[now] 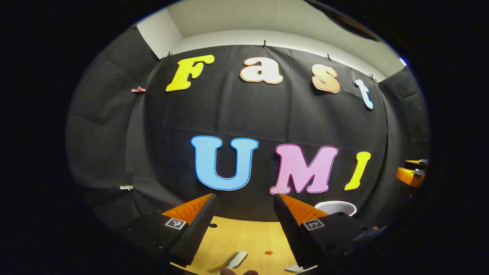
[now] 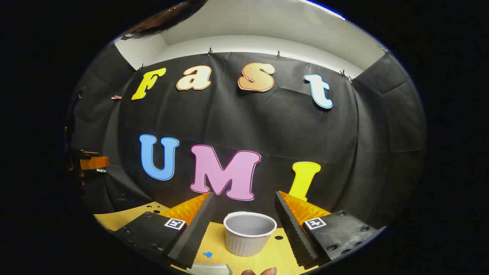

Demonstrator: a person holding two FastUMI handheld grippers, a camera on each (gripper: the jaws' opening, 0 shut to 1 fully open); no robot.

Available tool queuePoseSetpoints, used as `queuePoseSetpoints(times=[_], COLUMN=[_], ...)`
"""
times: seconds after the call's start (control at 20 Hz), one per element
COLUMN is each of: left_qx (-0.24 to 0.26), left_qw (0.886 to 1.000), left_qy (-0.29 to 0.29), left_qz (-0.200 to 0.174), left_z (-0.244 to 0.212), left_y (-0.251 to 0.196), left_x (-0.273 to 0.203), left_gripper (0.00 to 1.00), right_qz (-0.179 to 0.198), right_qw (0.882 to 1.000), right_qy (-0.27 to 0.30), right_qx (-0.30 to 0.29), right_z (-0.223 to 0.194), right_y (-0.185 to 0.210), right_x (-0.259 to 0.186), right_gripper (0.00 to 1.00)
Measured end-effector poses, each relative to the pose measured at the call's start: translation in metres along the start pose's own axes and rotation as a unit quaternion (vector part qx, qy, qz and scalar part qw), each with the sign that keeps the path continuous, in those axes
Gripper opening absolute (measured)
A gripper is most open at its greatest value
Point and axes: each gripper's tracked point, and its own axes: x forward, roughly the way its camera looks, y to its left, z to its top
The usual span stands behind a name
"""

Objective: Pick up the small broom and dustpan from the desktop, sweep the trash into the dustpan with the broom, and then empty the trash into the garbage bin.

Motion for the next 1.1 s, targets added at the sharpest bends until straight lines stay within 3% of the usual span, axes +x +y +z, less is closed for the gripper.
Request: queuePoseSetpoints(times=[0.6, 0.85, 1.1], left_qx=[0.02, 0.032, 0.019], left_qw=[1.0, 0.999, 0.999], left_qy=[0.007, 0.023, 0.039], left_qz=[0.008, 0.026, 0.02], left_z=[-0.006, -0.02, -0.04], left_y=[0.006, 0.008, 0.004], left_x=[-0.005, -0.018, -0.02], left_gripper=[0.95, 0.94, 0.95], right_qz=[0.021, 0.07, 0.128], right_qw=[1.0, 0.998, 0.99], right_qy=[0.003, 0.006, 0.063], right_qx=[0.002, 0.001, 0.008], right_z=[-0.013, -0.028, -0.062], right_y=[0.021, 0.051, 0.077], right_x=[0.004, 0.014, 0.003], right_gripper=[0.97, 0.96, 0.97])
